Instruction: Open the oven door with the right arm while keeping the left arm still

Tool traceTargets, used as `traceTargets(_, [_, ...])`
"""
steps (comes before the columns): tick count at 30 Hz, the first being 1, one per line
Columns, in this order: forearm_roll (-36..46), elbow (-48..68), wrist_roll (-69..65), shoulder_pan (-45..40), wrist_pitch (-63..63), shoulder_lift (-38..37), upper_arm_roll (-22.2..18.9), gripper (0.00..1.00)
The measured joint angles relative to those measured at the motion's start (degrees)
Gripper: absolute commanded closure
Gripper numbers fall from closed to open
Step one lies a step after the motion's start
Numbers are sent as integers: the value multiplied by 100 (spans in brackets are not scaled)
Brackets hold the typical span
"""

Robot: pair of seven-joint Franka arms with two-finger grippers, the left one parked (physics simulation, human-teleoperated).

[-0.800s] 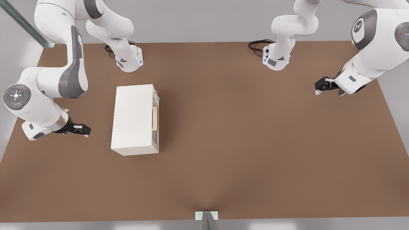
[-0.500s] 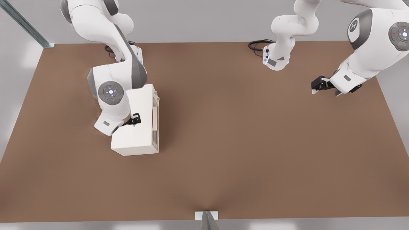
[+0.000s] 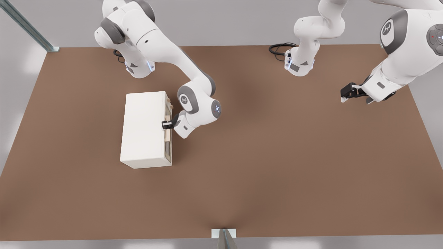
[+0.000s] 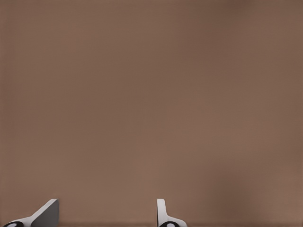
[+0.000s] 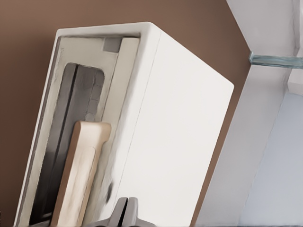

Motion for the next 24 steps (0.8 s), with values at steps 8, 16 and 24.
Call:
traceTargets(8, [4,79,805,171,-129,93,21,79])
traceTargets(16, [-16,187,1348,132,-34,424,18,79])
traceTargets(24, [-4,179,1698,129,27,480,18,79])
